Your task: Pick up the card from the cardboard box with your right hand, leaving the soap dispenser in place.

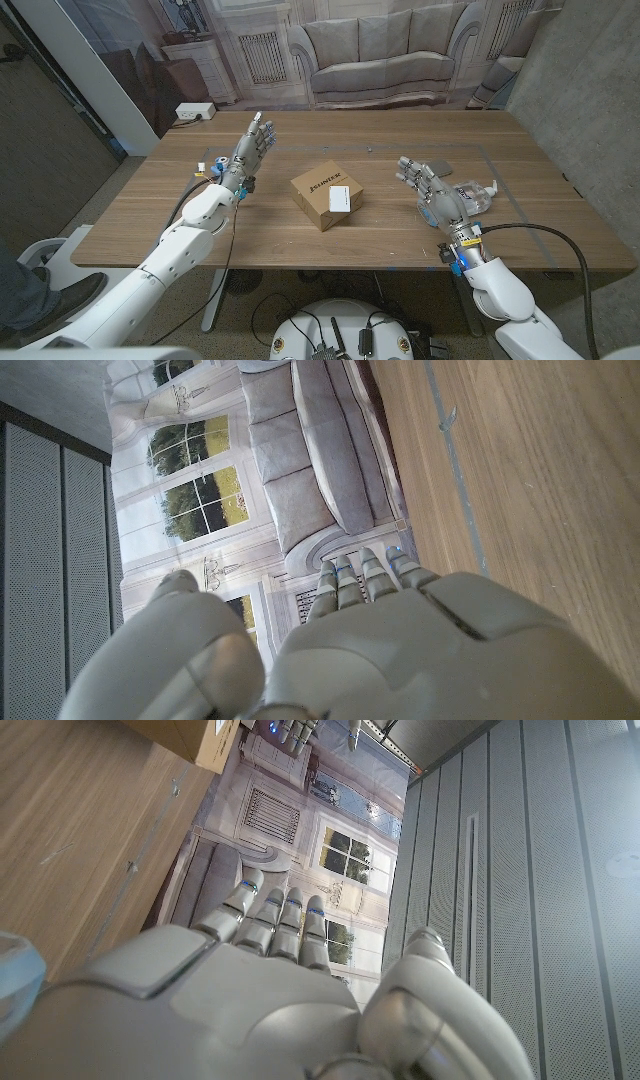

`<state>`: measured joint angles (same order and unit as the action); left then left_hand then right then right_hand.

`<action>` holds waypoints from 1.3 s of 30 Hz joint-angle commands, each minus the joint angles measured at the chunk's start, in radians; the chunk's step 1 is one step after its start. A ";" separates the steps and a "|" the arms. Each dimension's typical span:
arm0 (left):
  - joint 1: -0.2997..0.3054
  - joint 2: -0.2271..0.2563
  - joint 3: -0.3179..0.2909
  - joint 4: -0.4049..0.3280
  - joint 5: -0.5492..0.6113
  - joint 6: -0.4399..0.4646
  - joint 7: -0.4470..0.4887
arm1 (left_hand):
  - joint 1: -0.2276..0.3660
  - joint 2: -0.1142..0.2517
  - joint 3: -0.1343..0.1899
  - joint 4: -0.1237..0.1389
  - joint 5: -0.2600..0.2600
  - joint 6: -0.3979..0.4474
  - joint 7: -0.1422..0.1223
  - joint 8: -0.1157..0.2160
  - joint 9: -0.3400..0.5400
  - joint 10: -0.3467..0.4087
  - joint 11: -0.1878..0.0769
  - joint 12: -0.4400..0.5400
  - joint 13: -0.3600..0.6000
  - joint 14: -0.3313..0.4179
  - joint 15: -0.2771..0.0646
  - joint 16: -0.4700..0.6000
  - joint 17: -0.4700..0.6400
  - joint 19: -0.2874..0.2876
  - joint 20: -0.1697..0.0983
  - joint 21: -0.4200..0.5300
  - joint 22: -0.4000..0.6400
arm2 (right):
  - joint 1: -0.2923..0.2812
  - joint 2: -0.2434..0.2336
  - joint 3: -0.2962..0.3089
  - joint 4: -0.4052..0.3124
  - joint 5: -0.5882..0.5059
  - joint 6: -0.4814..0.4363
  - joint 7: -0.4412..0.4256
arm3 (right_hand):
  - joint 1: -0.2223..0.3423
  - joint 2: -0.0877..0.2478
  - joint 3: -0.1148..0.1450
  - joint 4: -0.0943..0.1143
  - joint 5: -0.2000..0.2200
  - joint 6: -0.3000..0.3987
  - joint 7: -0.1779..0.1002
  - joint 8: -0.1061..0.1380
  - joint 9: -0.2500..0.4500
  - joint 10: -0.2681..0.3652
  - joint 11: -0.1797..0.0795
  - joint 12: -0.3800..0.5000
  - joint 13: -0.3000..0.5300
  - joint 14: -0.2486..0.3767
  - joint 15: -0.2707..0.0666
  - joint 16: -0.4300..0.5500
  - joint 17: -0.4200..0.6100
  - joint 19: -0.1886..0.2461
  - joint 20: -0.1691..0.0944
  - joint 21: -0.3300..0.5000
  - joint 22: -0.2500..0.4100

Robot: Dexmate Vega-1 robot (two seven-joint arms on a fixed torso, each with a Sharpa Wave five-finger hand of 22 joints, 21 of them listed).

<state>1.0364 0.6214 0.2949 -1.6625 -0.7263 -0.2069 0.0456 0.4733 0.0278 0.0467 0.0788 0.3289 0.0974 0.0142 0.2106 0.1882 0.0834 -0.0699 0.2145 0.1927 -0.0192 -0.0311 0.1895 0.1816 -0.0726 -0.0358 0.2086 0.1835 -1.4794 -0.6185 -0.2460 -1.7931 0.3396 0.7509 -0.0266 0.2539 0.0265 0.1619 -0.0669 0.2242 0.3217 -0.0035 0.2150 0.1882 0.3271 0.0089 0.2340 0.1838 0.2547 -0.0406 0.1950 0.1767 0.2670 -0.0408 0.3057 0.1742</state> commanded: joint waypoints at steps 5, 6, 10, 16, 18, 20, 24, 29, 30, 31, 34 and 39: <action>0.013 -0.006 -0.002 0.003 0.008 -0.028 0.000 | 0.004 0.004 -0.006 0.003 -0.004 0.009 -0.003 -0.002 0.002 0.007 -0.002 0.001 0.002 0.003 -0.007 0.002 0.002 -0.010 -0.062 -0.002 0.002 | -0.054 0.040 0.055 -0.016 -0.182 0.020 -0.108 | 0.021 -0.005 0.003 -0.014 -0.001 0.027 -0.005 0.008 0.005 0.024 -0.005 0.010 0.002 0.021 -0.013 0.006 0.002 0.020 -0.033 -0.002 0.006; 0.011 -0.007 0.000 0.005 0.010 -0.028 -0.001 | 0.004 0.004 -0.006 0.003 -0.004 0.009 -0.004 -0.002 0.002 0.006 -0.001 0.001 0.002 0.004 -0.008 0.002 0.002 -0.010 -0.062 -0.002 0.002 | -0.058 0.041 0.060 -0.017 -0.195 0.020 -0.115 | 0.022 -0.005 0.003 -0.015 -0.001 0.028 -0.006 0.008 0.005 0.027 -0.005 0.011 0.002 0.023 -0.013 0.006 0.002 0.021 -0.033 -0.003 0.006; 0.004 -0.010 0.005 0.009 0.011 -0.025 -0.004 | 0.005 0.005 -0.006 0.003 -0.004 0.009 -0.004 -0.002 0.002 0.008 -0.002 0.001 0.002 0.004 -0.008 0.002 0.002 -0.010 -0.061 -0.002 0.002 | -0.068 0.056 0.075 -0.018 -0.242 0.021 -0.142 | 0.026 -0.005 0.004 -0.018 -0.001 0.041 -0.013 0.010 0.005 0.035 -0.015 0.012 0.003 0.030 -0.016 0.006 0.002 0.028 -0.035 -0.004 0.006; -0.003 -0.007 0.011 0.005 0.023 -0.023 -0.004 | 0.006 0.006 -0.007 0.003 -0.004 0.011 -0.004 -0.002 0.002 0.008 -0.001 0.000 0.002 0.005 -0.006 0.002 0.002 -0.010 -0.061 -0.002 0.002 | -0.055 0.063 0.073 0.007 -0.247 0.052 -0.139 | 0.039 0.000 0.008 -0.024 0.000 0.053 -0.022 0.012 0.005 0.050 -0.025 0.016 0.003 0.040 -0.022 0.006 0.002 0.036 -0.037 -0.007 0.006; -0.006 -0.005 0.014 0.004 0.029 -0.022 -0.003 | 0.006 0.007 -0.007 0.003 -0.004 0.011 -0.005 -0.002 0.002 0.009 -0.001 0.001 0.002 0.005 -0.007 0.002 0.002 -0.008 -0.062 -0.002 0.002 | -0.048 0.068 0.071 0.016 -0.247 0.064 -0.138 | 0.060 0.009 0.018 -0.035 0.002 0.063 -0.026 0.013 0.006 0.057 -0.032 0.016 0.003 0.048 -0.027 0.006 0.001 0.042 -0.041 -0.009 0.006; -0.007 -0.009 0.014 0.006 0.028 -0.027 -0.006 | 0.006 0.007 -0.007 0.003 -0.005 0.011 -0.003 -0.002 0.002 0.009 -0.001 0.001 0.002 0.006 -0.007 0.002 0.002 -0.008 -0.063 -0.001 0.002 | -0.046 0.070 0.073 0.018 -0.252 0.065 -0.138 | 0.069 0.011 0.021 -0.040 0.002 0.074 -0.030 0.016 0.006 0.059 -0.035 0.016 0.003 0.049 -0.028 0.004 0.001 0.044 -0.042 -0.011 0.006; -0.005 -0.014 0.014 0.012 0.027 -0.037 -0.008 | 0.007 0.008 -0.008 0.003 -0.005 0.011 -0.004 -0.002 0.002 0.010 -0.002 0.001 0.002 0.006 -0.008 0.002 0.002 -0.008 -0.064 -0.001 0.002 | -0.049 0.080 0.087 0.014 -0.298 0.058 -0.156 | 0.079 0.011 0.024 -0.047 0.002 0.081 -0.036 0.017 0.006 0.066 -0.039 0.017 0.003 0.053 -0.031 0.003 0.001 0.047 -0.044 -0.013 0.006; -0.003 -0.008 0.012 0.011 0.026 -0.031 -0.008 | 0.009 0.009 -0.009 0.002 -0.005 0.014 -0.003 -0.002 0.002 0.013 0.001 0.001 0.002 0.010 -0.008 0.003 0.002 0.002 -0.071 0.002 0.002 | -0.048 0.098 0.091 0.016 -0.335 0.066 -0.175 | 0.106 0.002 0.027 -0.064 -0.002 0.096 -0.033 0.011 0.007 0.094 -0.023 0.020 0.004 0.109 -0.043 0.011 0.002 0.150 -0.057 0.007 0.005; -0.004 -0.008 0.012 0.011 0.026 -0.030 -0.008 | 0.009 0.009 -0.009 0.002 -0.005 0.015 -0.003 -0.001 0.002 0.015 0.001 0.001 0.002 0.011 -0.007 0.003 0.002 0.004 -0.074 0.003 0.001 | -0.048 0.101 0.092 0.016 -0.343 0.068 -0.178 | 0.107 0.002 0.027 -0.064 -0.002 0.097 -0.032 0.011 0.007 0.096 -0.027 0.020 0.004 0.111 -0.045 0.011 0.002 0.154 -0.059 0.007 0.005; -0.005 -0.007 0.012 0.011 0.026 -0.027 -0.008 | 0.009 0.009 -0.009 0.002 -0.006 0.015 -0.003 -0.001 0.002 0.015 0.000 0.001 0.002 0.012 -0.007 0.003 0.002 0.008 -0.077 0.004 0.001 | -0.049 0.104 0.093 0.016 -0.353 0.069 -0.182 | 0.108 0.002 0.027 -0.065 -0.002 0.100 -0.029 0.011 0.007 0.096 -0.028 0.020 0.004 0.114 -0.046 0.011 0.002 0.158 -0.061 0.007 0.005; -0.014 -0.003 0.018 0.012 0.027 -0.016 -0.014 | 0.010 0.010 -0.010 0.002 -0.006 0.017 -0.003 -0.001 0.002 0.017 0.001 0.002 0.002 0.015 -0.007 0.004 0.001 0.011 -0.081 0.005 0.001 | -0.053 0.115 0.099 0.014 -0.384 0.072 -0.197 | 0.109 0.000 0.026 -0.066 -0.002 0.101 -0.029 0.011 0.007 0.098 -0.026 0.019 0.004 0.119 -0.047 0.011 0.002 0.164 -0.063 0.008 0.004; -0.029 -0.007 0.024 0.024 0.026 -0.018 -0.028 | 0.011 0.010 -0.011 0.001 -0.006 0.019 -0.002 -0.001 0.002 0.017 0.002 0.001 0.002 0.017 -0.007 0.004 0.001 0.011 -0.082 0.005 0.001 | -0.063 0.133 0.114 0.003 -0.448 0.065 -0.226 | 0.113 -0.002 0.026 -0.068 -0.003 0.106 -0.028 0.011 0.008 0.104 -0.025 0.020 0.004 0.127 -0.052 0.011 0.002 0.172 -0.069 0.007 0.004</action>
<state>1.0271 0.6140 0.3090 -1.6511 -0.7013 -0.2359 0.0348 0.4811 0.0356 0.0385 0.0788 0.3249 0.1065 0.0127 0.2106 0.1882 0.0904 -0.0696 0.2146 0.1927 -0.0092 -0.0319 0.1895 0.1817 -0.0647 -0.0360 0.2086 0.1813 -1.5302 -0.5208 -0.1549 -1.7813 -0.0009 0.8144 -0.2038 0.3563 0.0238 0.1878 -0.1286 0.2242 0.4170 -0.0282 0.2236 0.1933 0.4233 -0.0126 0.2494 0.1838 0.3691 -0.0413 0.1998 0.1770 0.4260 -0.0463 0.3088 0.1767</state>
